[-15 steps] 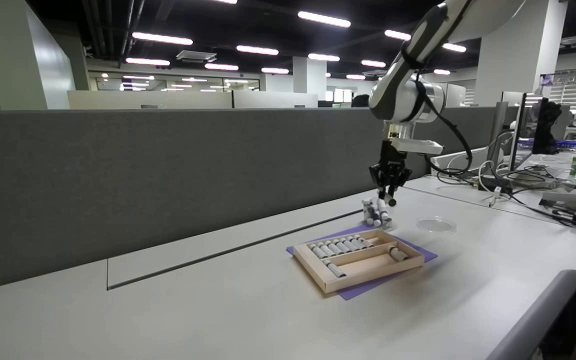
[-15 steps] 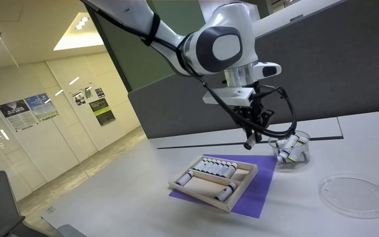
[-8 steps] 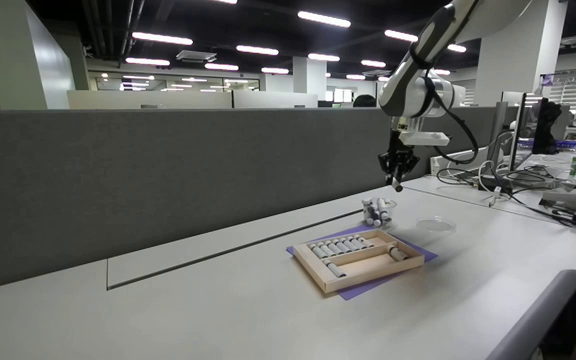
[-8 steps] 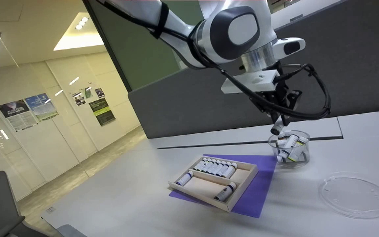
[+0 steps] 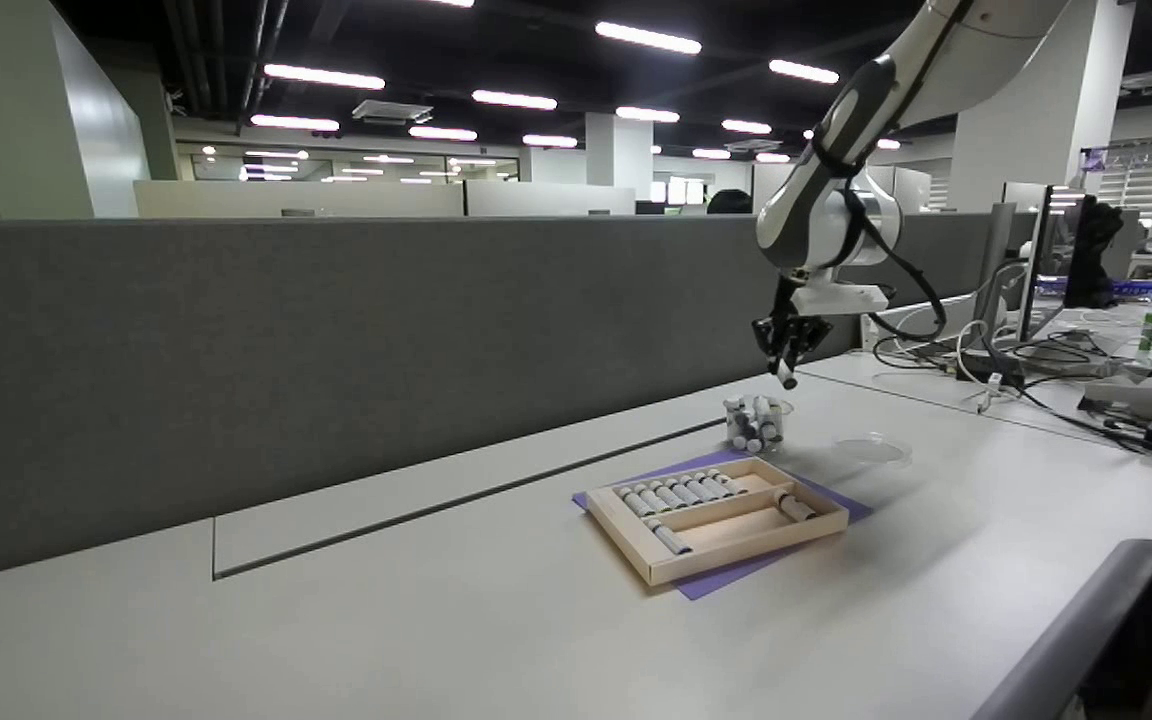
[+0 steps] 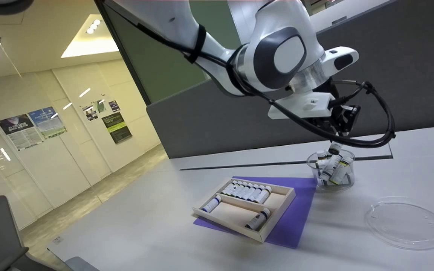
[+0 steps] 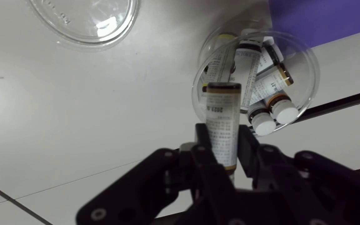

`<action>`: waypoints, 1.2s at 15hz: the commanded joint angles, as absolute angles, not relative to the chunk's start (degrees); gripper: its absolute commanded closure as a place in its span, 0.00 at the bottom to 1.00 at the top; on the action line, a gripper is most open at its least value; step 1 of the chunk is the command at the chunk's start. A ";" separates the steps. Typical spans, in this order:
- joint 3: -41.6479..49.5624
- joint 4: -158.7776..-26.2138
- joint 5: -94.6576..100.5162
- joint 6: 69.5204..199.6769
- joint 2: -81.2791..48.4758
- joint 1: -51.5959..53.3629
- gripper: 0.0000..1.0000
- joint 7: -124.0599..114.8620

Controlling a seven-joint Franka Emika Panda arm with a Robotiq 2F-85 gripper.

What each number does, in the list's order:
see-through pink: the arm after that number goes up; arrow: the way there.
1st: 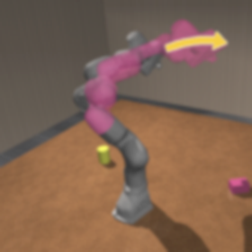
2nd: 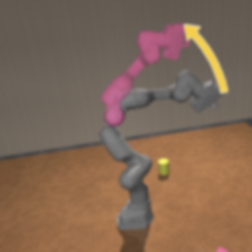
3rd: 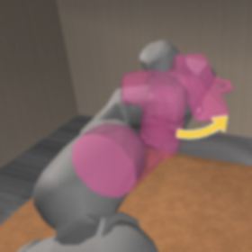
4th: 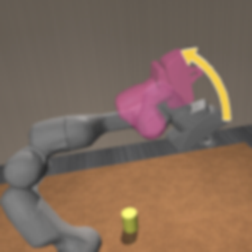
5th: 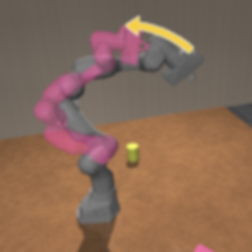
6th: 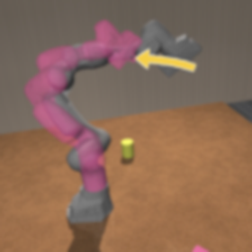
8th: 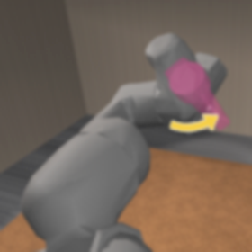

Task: Remove the marker from the wooden tray.

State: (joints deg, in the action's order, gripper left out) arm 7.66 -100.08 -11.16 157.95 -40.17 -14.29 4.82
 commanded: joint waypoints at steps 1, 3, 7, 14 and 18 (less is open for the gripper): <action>6.44 -98.06 -10.10 159.85 -42.62 -14.24 0.95 2.35; 5.13 -98.19 -10.43 160.81 -43.22 -14.48 0.95 2.84; 3.69 -98.53 -10.51 161.65 -43.85 -14.58 0.54 2.97; -2.98 -103.40 -12.93 160.07 -34.86 -18.75 0.03 7.96; -3.08 -101.52 -13.85 157.81 -34.18 -18.13 0.00 8.24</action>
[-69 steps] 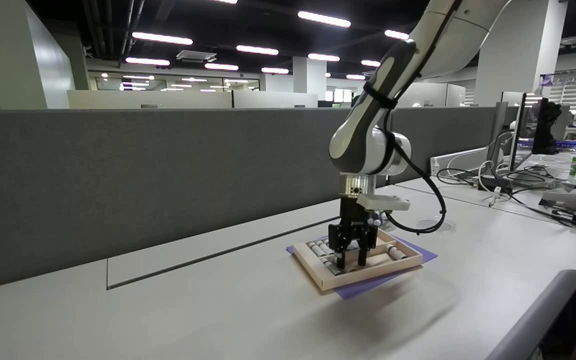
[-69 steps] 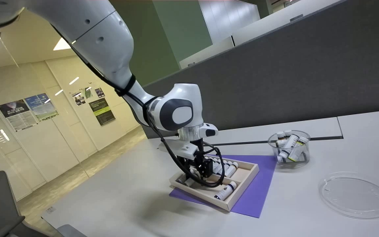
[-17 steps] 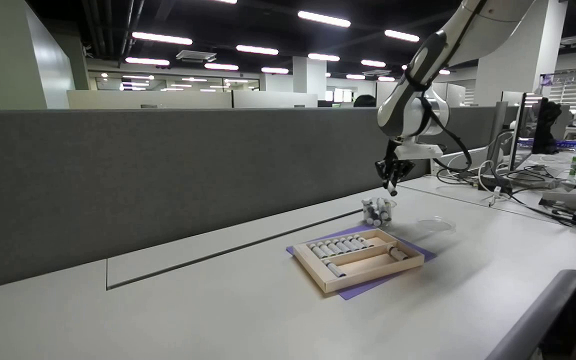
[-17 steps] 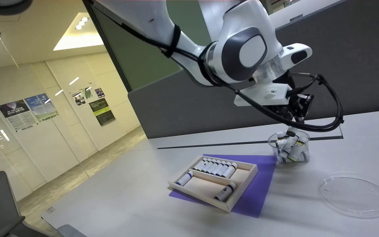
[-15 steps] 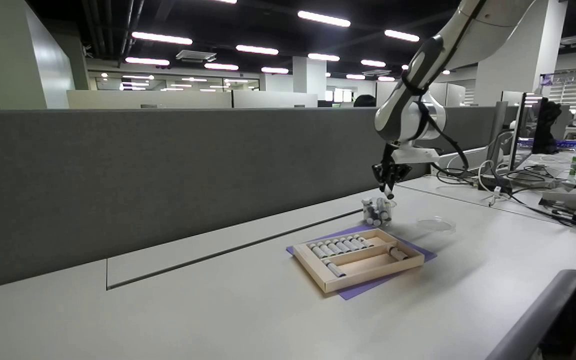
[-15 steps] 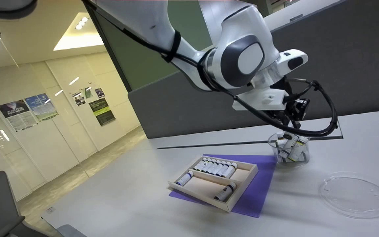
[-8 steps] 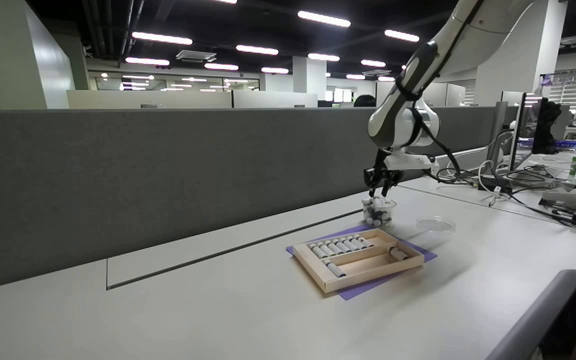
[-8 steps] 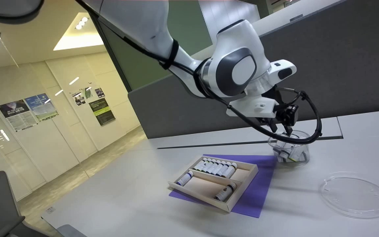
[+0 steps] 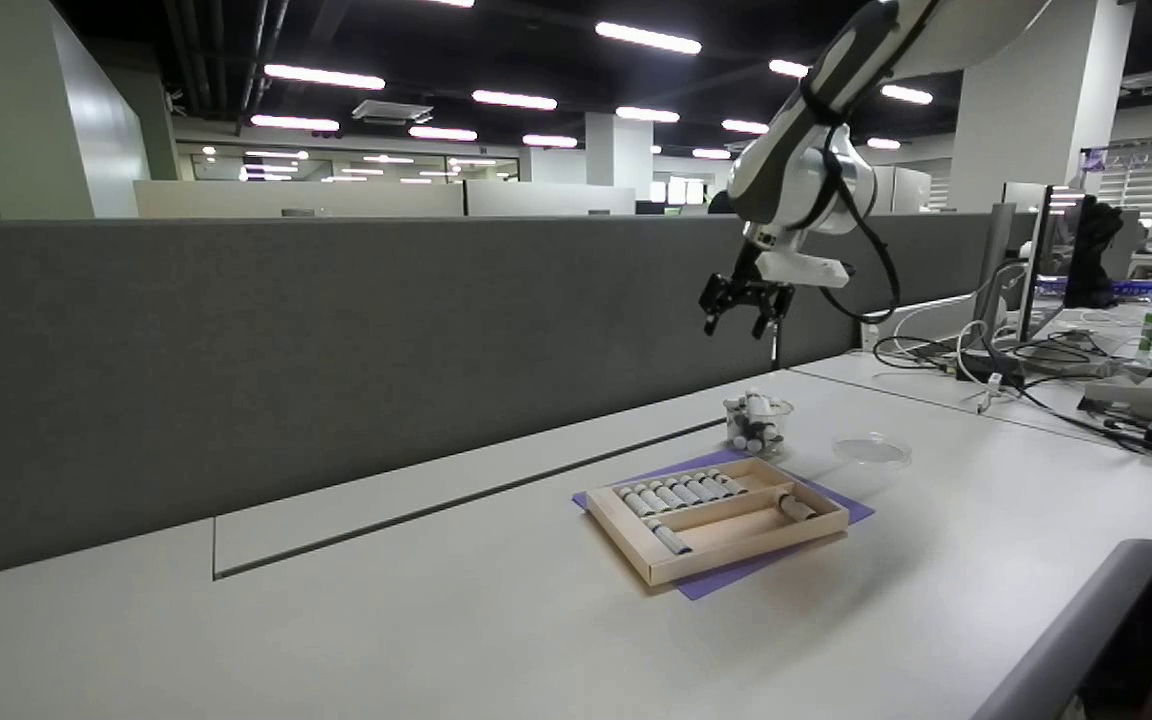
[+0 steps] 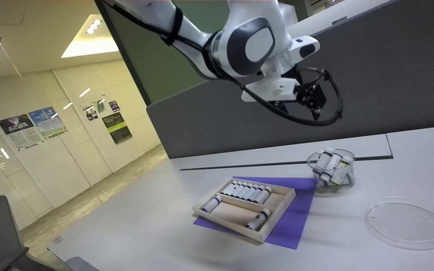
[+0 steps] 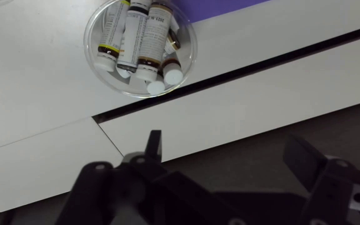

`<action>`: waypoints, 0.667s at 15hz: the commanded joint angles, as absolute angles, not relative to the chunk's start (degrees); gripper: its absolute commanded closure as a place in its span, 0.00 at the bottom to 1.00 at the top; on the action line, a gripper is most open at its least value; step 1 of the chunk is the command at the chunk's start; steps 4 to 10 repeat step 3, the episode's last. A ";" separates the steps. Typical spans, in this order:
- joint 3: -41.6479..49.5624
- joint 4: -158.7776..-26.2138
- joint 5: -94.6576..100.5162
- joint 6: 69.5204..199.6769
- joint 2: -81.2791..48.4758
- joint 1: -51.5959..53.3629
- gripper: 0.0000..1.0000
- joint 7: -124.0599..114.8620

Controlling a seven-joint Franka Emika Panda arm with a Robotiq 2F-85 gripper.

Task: Remove the marker from the wooden tray.

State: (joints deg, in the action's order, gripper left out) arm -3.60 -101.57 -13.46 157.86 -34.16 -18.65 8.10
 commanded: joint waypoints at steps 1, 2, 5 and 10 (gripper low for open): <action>-3.24 -102.21 -14.21 156.61 -32.47 -18.22 0.00 8.54; -3.26 -102.90 -14.33 156.15 -31.35 -18.23 0.00 8.64; -3.26 -103.45 -14.36 156.11 -30.87 -18.26 0.00 8.70; -3.26 -103.45 -14.36 156.11 -30.87 -18.26 0.00 8.70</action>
